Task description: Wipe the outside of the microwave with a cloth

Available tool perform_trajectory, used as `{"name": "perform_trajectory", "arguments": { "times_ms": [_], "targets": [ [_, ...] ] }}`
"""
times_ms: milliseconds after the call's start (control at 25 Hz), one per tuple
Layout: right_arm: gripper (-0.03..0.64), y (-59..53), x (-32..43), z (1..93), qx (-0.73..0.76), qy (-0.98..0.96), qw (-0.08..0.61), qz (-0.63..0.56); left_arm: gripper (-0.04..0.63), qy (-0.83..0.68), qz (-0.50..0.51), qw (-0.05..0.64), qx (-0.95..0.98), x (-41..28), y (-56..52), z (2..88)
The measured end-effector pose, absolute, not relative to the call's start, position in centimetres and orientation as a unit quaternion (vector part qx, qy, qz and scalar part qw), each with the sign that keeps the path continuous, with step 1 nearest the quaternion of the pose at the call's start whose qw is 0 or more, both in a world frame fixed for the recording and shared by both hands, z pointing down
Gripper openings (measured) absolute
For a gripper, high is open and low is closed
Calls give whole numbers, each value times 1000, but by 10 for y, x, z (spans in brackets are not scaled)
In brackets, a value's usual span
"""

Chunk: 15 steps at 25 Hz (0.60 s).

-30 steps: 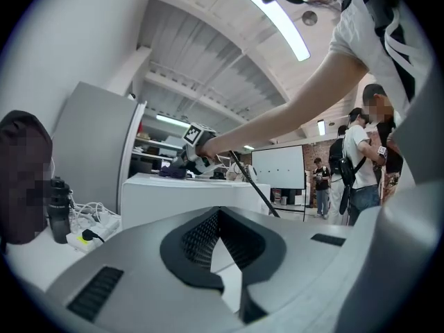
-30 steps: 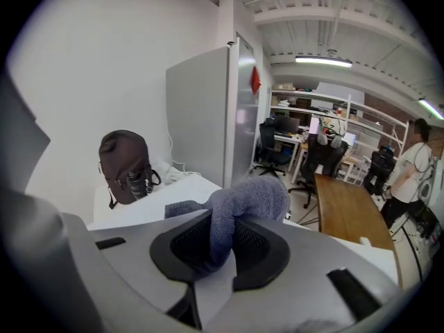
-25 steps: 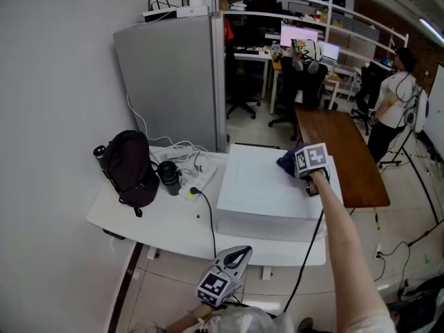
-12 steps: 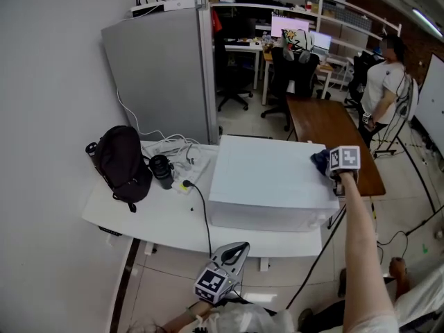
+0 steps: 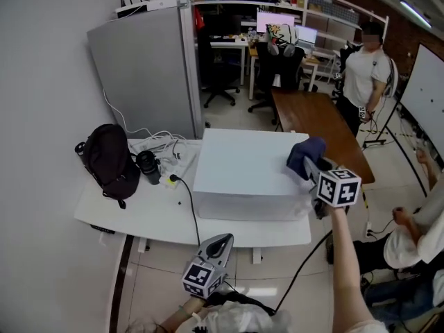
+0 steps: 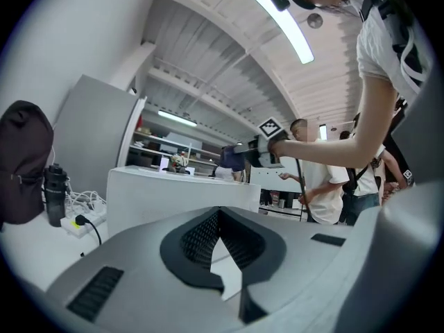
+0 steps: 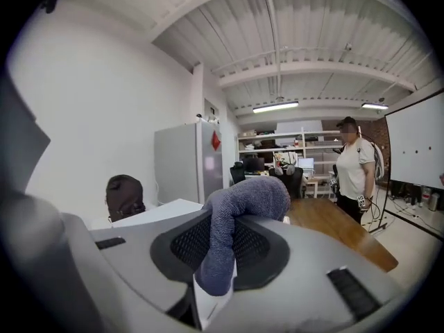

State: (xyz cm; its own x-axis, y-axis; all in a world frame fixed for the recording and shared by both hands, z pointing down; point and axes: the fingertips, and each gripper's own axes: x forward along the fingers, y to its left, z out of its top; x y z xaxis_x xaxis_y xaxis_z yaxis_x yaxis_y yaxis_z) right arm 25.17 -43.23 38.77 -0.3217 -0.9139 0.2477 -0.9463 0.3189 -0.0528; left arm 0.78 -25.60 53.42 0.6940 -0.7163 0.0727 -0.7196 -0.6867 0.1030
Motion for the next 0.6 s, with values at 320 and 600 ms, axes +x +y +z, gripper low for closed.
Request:
{"name": "perform_trajectory", "arguments": {
  "times_ms": [320,600],
  "targets": [
    [83,-281,183,425,549,-830,51,82,-14,-431,-9,89,898,-1,-216,536],
    [83,-191,145,475,557,-822,57,108,-14,-409,-17,74,909,-1,-156,520]
  ]
}}
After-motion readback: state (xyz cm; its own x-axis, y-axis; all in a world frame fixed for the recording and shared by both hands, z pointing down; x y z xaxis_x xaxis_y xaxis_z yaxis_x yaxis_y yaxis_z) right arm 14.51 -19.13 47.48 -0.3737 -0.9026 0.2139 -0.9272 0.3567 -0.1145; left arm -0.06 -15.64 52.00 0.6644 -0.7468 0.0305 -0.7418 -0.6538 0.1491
